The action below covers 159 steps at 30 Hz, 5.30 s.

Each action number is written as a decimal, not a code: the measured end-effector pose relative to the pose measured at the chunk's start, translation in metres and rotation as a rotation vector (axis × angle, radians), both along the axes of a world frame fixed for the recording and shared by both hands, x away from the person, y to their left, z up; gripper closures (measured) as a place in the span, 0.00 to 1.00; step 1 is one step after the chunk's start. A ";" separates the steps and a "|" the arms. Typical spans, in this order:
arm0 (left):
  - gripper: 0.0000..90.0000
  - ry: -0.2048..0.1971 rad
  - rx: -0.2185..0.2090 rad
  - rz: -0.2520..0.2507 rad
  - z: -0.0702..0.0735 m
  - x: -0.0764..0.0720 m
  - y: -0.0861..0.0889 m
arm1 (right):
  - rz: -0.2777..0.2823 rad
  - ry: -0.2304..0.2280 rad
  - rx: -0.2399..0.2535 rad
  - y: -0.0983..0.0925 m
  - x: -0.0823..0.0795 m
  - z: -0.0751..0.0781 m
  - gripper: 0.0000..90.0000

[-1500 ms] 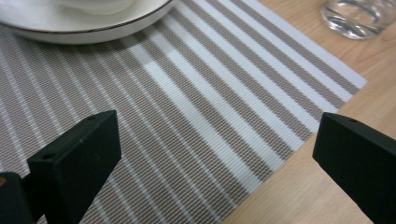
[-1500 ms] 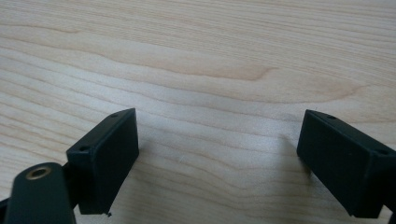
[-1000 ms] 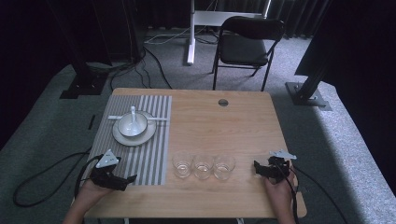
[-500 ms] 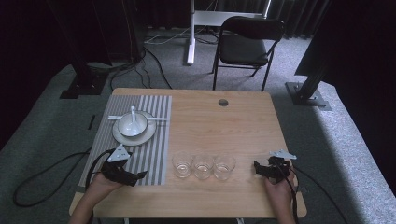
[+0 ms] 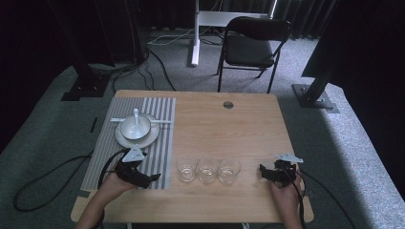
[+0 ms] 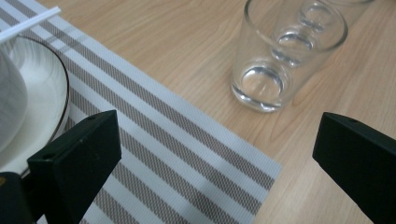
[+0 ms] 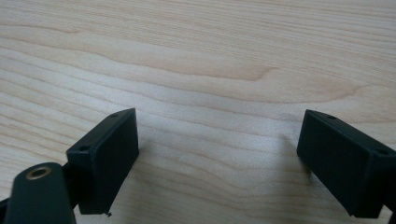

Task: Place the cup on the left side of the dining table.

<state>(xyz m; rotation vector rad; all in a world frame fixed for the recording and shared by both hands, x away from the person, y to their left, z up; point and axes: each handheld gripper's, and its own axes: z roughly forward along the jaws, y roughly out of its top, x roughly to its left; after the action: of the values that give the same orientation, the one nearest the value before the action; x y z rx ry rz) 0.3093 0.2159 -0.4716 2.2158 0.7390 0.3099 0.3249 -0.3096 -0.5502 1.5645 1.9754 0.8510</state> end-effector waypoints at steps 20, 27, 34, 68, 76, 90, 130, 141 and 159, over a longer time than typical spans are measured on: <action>0.02 -0.025 0.007 -0.082 0.012 0.009 -0.038 | 0.001 -0.001 0.000 0.000 0.000 0.000 0.14; 0.02 -0.020 0.015 -0.122 0.013 0.013 -0.054 | 0.001 -0.001 0.000 0.000 0.000 0.000 0.14; 0.02 -0.029 0.019 -0.149 0.015 0.014 -0.068 | 0.000 -0.001 0.000 0.000 0.000 0.000 0.14; 0.02 -0.017 0.043 -0.306 0.025 0.027 -0.156 | 0.001 -0.001 0.000 0.000 0.000 0.000 0.14; 0.02 -0.004 0.053 -0.342 0.024 0.029 -0.175 | 0.000 -0.001 0.001 0.000 0.000 0.000 0.14; 0.02 0.004 0.116 -0.384 0.017 0.033 -0.211 | 0.000 -0.001 0.001 0.000 0.000 0.000 0.14; 0.20 0.076 0.372 -0.351 -0.001 0.039 -0.277 | 0.000 -0.002 0.001 0.000 0.000 0.000 0.14; 0.21 0.097 0.381 -0.341 -0.001 0.038 -0.278 | -0.001 -0.002 0.001 0.000 0.000 0.000 0.14; 0.21 0.093 0.338 -0.351 0.003 0.033 -0.279 | 0.000 -0.002 0.001 0.000 0.000 0.000 0.14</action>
<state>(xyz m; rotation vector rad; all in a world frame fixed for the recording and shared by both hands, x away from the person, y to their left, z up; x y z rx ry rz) 0.3421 -0.0629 -0.4681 2.6424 0.3497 0.1637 0.3250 -0.3096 -0.5503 1.5642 1.9739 0.8529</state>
